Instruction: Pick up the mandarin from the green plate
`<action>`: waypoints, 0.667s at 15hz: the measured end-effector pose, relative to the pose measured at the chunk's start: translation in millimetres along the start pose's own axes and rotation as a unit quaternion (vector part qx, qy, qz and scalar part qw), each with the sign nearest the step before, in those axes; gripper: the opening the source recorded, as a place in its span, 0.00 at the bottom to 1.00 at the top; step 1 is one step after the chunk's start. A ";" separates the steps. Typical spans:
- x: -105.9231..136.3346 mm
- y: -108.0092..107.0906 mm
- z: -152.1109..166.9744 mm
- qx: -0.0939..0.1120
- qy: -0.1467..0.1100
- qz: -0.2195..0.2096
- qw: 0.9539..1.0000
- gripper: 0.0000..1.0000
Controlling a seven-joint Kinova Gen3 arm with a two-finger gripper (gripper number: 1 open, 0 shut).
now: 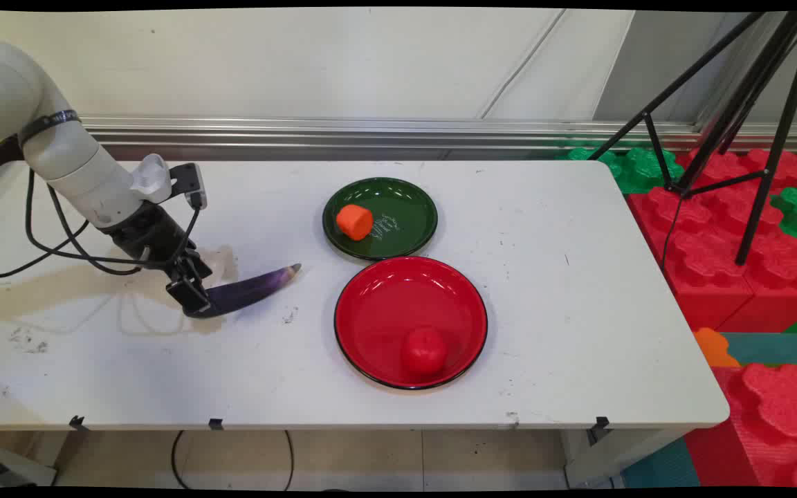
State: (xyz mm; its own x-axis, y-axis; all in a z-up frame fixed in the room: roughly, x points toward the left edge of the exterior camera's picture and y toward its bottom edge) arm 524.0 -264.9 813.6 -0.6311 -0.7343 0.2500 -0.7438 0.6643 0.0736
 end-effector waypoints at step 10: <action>8.2 3.9 -37.9 0.009 0.043 0.014 0.999 1.00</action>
State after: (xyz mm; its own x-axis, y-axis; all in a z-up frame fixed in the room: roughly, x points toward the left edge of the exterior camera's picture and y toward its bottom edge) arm 524.2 -263.1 852.6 -0.6316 -0.7002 0.3329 -0.7301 0.6816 0.0486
